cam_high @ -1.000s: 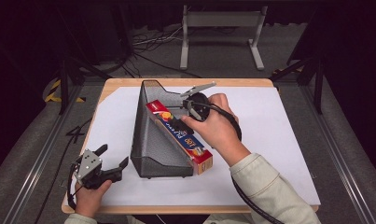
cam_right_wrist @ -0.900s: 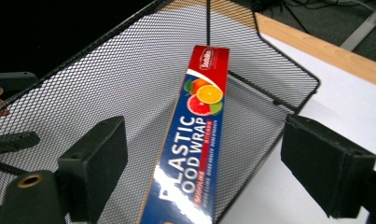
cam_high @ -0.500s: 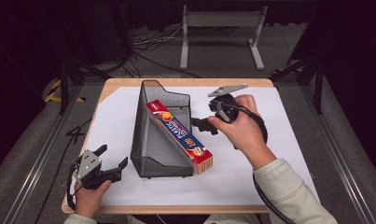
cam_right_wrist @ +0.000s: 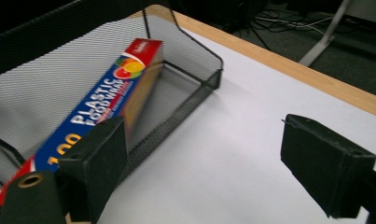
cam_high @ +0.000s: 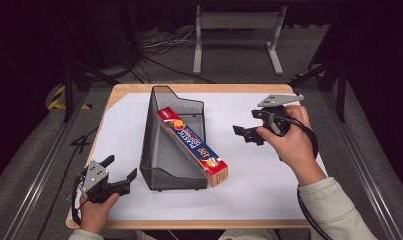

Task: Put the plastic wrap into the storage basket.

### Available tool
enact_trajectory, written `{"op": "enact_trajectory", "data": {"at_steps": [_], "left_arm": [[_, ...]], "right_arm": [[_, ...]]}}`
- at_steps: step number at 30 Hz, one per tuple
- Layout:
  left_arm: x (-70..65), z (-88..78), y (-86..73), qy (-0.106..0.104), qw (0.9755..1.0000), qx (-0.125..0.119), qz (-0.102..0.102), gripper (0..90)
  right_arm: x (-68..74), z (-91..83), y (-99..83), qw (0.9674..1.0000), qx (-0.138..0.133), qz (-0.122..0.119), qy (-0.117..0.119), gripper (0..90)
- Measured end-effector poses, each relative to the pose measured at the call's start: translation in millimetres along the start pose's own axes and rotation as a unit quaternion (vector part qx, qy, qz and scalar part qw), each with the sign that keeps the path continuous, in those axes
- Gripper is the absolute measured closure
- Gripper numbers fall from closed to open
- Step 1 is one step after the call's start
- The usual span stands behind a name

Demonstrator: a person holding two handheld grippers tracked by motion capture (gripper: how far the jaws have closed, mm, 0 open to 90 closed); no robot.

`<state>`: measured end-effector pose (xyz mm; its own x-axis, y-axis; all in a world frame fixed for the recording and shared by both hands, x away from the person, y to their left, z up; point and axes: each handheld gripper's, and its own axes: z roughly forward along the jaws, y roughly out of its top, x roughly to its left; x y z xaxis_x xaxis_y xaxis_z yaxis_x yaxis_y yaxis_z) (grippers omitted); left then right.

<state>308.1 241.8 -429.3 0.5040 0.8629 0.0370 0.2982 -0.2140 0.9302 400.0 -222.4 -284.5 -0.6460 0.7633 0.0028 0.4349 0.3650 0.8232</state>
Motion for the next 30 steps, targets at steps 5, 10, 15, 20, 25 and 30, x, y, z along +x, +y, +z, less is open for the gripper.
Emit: {"op": "enact_trajectory", "data": {"at_steps": [5, 10, 15, 20, 25, 30], "left_arm": [[-0.4, -0.4, 0.1, 0.000, 1.0000, -0.001, 0.001, 13.7], [-0.7, -0.6, 0.4, 0.001, 1.0000, 0.000, 0.000, 13.6], [-1.7, 0.2, 0.6, 0.001, 1.0000, -0.001, 0.002, 13.5], [-1.6, 0.1, 0.4, 0.002, 1.0000, -0.003, 0.001, 13.3], [-1.4, -0.2, 0.3, 0.002, 1.0000, -0.004, 0.001, 13.2], [-1.1, -0.3, 0.6, 0.001, 1.0000, -0.008, -0.002, 13.1]], "right_arm": [[-21.2, -8.7, -22.6, 0.9998, -0.019, 0.004, 0.003, 15.1], [-35.5, -14.7, -48.8, 0.9993, -0.037, 0.001, -0.003, 15.1], [-43.8, -16.8, -74.2, 0.9988, -0.047, 0.011, -0.003, 15.1], [-51.2, -16.4, -103.5, 0.9985, -0.051, 0.020, -0.001, 15.1], [-55.9, -10.0, -135.5, 0.9990, -0.042, 0.014, -0.005, 15.1], [-58.1, -4.0, -156.3, 0.9991, -0.040, 0.009, -0.008, 15.1]]}}
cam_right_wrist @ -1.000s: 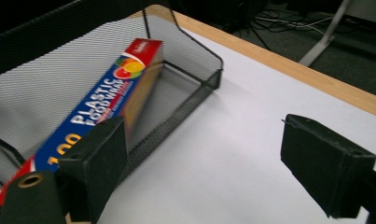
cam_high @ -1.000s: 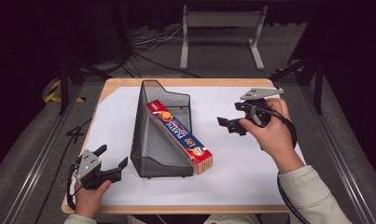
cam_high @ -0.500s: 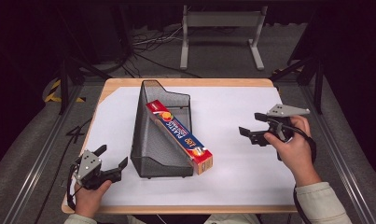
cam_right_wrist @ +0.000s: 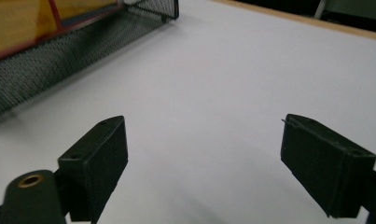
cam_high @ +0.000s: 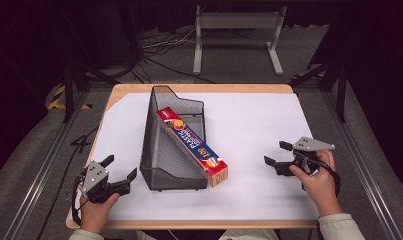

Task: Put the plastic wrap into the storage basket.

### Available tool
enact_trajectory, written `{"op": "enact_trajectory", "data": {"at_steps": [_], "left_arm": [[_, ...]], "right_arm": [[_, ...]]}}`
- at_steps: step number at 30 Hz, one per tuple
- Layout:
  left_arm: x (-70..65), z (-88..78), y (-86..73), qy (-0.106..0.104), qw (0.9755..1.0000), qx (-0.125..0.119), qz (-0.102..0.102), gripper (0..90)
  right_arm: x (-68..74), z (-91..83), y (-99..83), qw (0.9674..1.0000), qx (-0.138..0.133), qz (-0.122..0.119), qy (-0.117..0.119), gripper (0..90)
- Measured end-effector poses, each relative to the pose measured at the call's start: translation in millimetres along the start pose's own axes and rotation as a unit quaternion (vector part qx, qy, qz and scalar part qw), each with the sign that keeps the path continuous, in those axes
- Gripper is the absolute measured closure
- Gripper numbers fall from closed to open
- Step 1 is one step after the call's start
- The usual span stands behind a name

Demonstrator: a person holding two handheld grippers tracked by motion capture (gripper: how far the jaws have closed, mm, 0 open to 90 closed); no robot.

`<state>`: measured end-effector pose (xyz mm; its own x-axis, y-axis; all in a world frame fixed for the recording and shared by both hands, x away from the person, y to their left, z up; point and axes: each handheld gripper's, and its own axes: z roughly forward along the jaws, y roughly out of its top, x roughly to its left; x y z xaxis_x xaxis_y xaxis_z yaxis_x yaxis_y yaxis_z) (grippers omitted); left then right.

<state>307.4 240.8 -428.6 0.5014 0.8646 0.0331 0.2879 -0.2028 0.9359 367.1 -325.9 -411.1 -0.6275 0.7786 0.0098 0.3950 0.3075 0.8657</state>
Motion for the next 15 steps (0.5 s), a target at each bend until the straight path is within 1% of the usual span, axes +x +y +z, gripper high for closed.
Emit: {"op": "enact_trajectory", "data": {"at_steps": [1, 4, 8, 12, 13, 15], "left_arm": [[0.1, 0.0, 0.2, 0.000, 1.0000, -0.001, 0.000, 13.0], [0.4, 0.0, 0.1, -0.002, 1.0000, -0.002, -0.004, 13.0], [1.7, 0.5, 0.0, -0.008, 0.9999, -0.005, -0.012, 12.7], [2.2, 1.2, -0.1, -0.010, 0.9998, -0.004, -0.014, 12.7], [2.3, 1.6, 0.0, -0.011, 0.9998, -0.004, -0.016, 12.7], [2.5, 2.1, 0.1, -0.013, 0.9998, -0.002, -0.018, 12.7]], "right_arm": [[-0.7, 1.0, -4.2, 1.0000, 0.007, -0.004, -0.003, 15.1], [-1.1, 1.1, -12.5, 1.0000, 0.005, -0.003, -0.003, 14.9], [-1.5, 0.2, -20.0, 0.9999, 0.011, -0.003, -0.004, 14.8], [-3.2, -1.1, -23.0, 0.9999, 0.011, 0.005, -0.006, 14.8], [-4.4, -1.6, -25.4, 0.9998, 0.014, 0.011, -0.010, 14.8], [-5.7, -1.9, -26.6, 0.9998, 0.014, 0.013, -0.010, 14.8]]}}
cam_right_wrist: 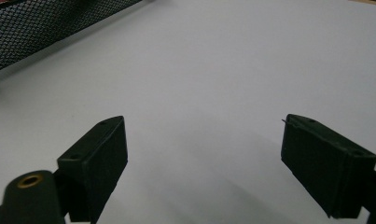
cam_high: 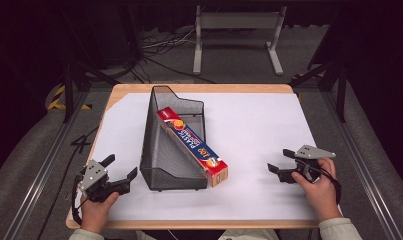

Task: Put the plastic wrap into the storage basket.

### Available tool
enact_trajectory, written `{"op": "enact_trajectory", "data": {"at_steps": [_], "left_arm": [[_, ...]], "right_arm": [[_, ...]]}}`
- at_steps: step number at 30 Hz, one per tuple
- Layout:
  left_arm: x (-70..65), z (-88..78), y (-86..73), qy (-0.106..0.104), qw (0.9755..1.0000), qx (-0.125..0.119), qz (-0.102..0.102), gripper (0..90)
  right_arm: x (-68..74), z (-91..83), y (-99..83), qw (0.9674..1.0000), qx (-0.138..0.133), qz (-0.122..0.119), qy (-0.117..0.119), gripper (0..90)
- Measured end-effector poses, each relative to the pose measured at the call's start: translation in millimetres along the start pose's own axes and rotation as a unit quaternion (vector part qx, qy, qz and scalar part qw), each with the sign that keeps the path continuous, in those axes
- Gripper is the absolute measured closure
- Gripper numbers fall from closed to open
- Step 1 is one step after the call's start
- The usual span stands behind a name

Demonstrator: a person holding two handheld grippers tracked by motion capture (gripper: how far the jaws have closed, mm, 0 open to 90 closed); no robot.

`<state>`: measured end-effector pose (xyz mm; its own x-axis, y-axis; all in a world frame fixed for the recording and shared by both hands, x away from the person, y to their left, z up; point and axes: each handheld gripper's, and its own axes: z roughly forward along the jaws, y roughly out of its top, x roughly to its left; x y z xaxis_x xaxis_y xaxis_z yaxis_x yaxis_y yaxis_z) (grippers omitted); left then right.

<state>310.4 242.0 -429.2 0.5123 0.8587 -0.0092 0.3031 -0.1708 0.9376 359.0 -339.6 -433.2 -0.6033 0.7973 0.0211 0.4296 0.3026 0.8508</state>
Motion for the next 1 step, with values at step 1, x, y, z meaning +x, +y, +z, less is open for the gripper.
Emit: {"op": "enact_trajectory", "data": {"at_steps": [1], "left_arm": [[0.1, 0.1, 0.0, -0.001, 1.0000, 0.002, 0.000, 12.7]], "right_arm": [[0.0, 0.0, 0.0, 1.0000, 0.000, 0.000, 0.000, 14.8]]}}
